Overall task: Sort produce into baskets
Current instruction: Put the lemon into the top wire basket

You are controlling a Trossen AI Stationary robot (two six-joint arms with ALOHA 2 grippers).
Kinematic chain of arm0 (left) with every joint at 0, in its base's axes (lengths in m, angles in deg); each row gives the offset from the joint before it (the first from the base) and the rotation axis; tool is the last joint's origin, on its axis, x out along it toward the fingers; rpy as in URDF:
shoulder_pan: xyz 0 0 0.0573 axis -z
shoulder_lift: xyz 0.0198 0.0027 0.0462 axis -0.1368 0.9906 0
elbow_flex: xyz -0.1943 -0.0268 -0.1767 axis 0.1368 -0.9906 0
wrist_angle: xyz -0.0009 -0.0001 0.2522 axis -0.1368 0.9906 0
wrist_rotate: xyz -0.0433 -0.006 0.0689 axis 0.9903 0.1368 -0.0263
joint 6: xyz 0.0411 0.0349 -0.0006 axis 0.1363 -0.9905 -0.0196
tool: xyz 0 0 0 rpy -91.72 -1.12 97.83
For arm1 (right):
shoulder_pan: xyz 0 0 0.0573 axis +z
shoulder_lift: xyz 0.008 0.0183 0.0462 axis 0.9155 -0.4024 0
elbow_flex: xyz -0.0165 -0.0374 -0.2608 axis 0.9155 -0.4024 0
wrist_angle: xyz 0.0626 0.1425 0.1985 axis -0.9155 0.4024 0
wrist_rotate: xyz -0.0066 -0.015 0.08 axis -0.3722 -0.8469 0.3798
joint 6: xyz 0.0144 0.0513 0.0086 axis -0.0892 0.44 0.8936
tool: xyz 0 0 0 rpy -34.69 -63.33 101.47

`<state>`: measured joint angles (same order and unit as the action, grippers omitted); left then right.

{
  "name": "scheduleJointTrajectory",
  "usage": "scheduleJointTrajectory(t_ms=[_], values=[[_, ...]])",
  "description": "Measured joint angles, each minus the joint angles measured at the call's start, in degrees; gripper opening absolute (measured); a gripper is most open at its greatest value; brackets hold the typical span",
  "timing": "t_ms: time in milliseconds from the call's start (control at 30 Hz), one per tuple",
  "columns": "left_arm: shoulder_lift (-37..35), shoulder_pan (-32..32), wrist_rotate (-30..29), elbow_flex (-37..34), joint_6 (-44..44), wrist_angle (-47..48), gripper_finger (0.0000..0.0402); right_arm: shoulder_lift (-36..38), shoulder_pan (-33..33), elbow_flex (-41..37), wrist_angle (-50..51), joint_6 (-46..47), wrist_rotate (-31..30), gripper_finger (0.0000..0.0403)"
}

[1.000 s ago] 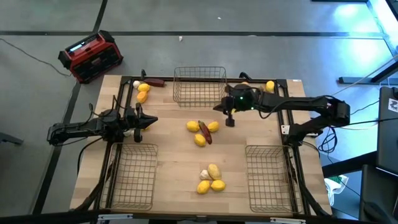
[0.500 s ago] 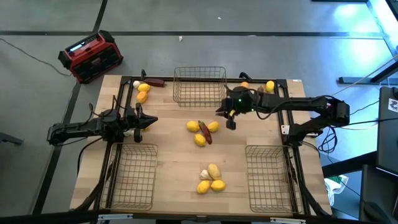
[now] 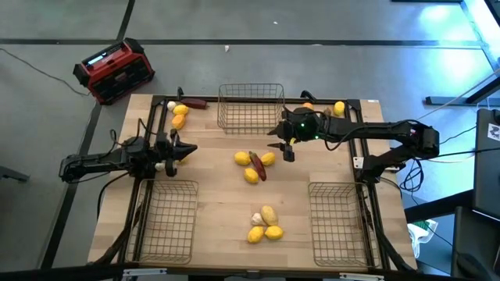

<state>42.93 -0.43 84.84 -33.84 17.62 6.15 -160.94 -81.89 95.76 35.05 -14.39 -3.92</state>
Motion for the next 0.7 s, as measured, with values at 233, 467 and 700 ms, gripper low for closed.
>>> scheduleJointTrajectory(t_ms=[233, 467, 700], values=[[0.00, 0.00, -1.07, 0.00, -1.77, -8.97, 0.0013, 0.00, -0.05, 0.00, 0.18, 3.52, -0.02, 0.0200], [0.28, 0.00, -1.13, 0.00, -5.45, -10.22, 0.0013, 0.02, 0.59, 0.00, 0.41, 7.65, -0.05, 0.0205], [3.91, 0.05, -1.20, -0.02, -5.21, -12.05, 0.0013, -2.61, 3.75, 0.07, 0.76, 8.86, 0.00, 0.0272]])
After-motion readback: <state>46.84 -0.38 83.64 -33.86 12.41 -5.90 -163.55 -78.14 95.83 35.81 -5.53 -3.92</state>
